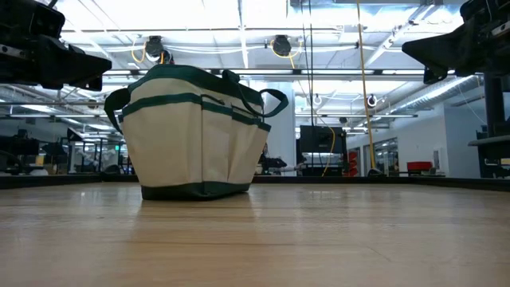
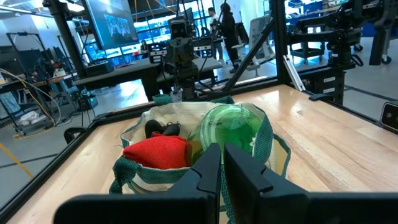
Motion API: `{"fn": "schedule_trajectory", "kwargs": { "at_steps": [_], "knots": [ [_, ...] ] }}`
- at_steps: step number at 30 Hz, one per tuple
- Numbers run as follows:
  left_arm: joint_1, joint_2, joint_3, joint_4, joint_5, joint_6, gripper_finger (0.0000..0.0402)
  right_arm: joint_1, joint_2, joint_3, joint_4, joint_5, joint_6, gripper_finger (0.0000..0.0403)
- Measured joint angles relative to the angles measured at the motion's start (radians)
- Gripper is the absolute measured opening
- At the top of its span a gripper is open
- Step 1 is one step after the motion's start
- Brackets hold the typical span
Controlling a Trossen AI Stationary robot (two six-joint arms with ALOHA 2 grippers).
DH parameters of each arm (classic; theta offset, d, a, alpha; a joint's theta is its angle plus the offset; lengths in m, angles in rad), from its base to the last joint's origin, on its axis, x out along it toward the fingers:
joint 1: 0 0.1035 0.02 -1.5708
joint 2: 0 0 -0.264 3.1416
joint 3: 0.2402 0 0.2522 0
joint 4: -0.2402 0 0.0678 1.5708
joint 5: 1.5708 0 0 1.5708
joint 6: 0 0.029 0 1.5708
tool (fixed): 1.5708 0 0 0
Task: Pick & Place Garden tools in Gardening bag
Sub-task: Return to Home Position
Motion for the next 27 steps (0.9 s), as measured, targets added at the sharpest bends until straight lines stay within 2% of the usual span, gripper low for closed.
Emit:
{"fn": "schedule_trajectory", "kwargs": {
  "at_steps": [27],
  "knots": [
    [0.000,0.000,0.000,0.000,0.000,0.000,0.0026,0.000,0.000,0.000,0.000,0.000,0.000,0.0002]
  ]
}}
